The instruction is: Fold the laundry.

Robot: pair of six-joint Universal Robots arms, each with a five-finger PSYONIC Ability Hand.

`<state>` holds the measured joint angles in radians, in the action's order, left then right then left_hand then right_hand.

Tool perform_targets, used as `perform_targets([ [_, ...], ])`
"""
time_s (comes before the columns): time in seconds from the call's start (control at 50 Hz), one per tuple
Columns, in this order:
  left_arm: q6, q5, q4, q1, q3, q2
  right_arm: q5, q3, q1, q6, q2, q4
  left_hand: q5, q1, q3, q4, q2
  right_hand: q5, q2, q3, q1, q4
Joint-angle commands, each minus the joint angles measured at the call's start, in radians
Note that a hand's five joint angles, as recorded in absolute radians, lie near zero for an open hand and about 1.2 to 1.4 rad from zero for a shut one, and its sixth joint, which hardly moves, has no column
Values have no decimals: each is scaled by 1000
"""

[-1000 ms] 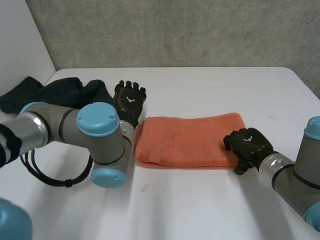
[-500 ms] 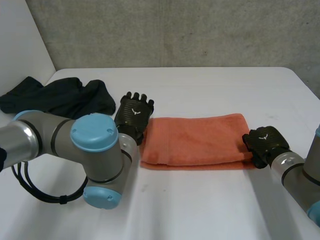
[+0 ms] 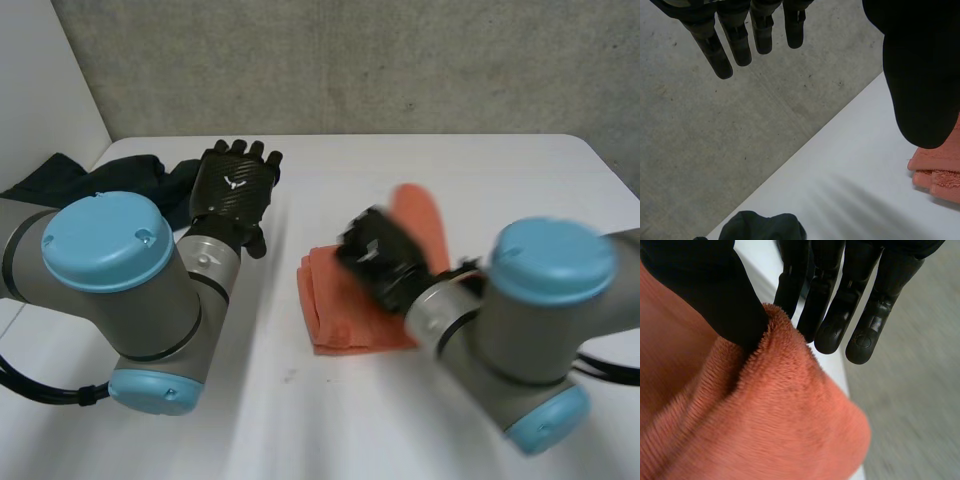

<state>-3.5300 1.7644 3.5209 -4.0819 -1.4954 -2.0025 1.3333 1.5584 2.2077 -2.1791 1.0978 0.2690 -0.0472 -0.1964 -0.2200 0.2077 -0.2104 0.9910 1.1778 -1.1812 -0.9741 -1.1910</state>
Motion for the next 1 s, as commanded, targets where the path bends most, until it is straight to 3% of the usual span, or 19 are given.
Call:
perform_targets([
  [0.02,40,-3,0,-6,-8,1,-89,5,87,-39,-44,2,46,21,45,-32,35,231,218,-215,-422,-205],
  [0.04,46,-3,0,-3,-3,1,-83,3,87,-57,-36,2,47,22,45,-33,36,231,218,-215,-422,-205],
  [0.06,48,-5,0,-2,0,-1,-74,0,86,-86,-32,1,46,21,45,-32,35,25,13,-10,-217,0],
  [0.08,51,-5,0,0,3,-1,-43,-6,75,-159,-29,-2,47,22,45,-33,36,-523,-535,539,332,549],
  [0.12,57,-8,0,5,10,-7,-7,-8,49,-249,-19,-4,47,22,45,-33,36,-982,-994,997,790,1007],
  [0.26,134,-77,-3,51,61,-22,32,9,-175,-748,111,-48,41,15,39,-27,29,-991,-1003,1007,800,1016],
  [0.34,190,-112,-36,93,92,-64,27,-12,-221,-855,108,-140,29,3,27,-15,17,-991,-1003,1007,800,1016],
  [0.46,232,-155,-172,136,203,-206,23,-90,-247,-869,-21,-280,26,0,24,-12,14,-991,-1003,1007,800,1016],
  [0.62,227,-120,-377,126,320,-351,27,-193,-246,-854,-157,-324,8,-17,6,6,-3,-991,-1003,1007,800,1016],
  [0.72,221,-62,-387,121,319,-358,32,-233,-246,-788,-196,-352,11,-14,9,3,0,-991,-1003,1007,800,1016],
  [0.82,212,-60,-392,121,302,-345,38,-251,-240,-661,-199,-358,17,-8,15,-3,6,-991,-1003,1007,800,1016],
  [1.0,204,-74,-388,127,294,-234,37,-206,-249,-666,-99,-332,46,21,45,-32,35,-991,-1003,1007,800,1016],
])
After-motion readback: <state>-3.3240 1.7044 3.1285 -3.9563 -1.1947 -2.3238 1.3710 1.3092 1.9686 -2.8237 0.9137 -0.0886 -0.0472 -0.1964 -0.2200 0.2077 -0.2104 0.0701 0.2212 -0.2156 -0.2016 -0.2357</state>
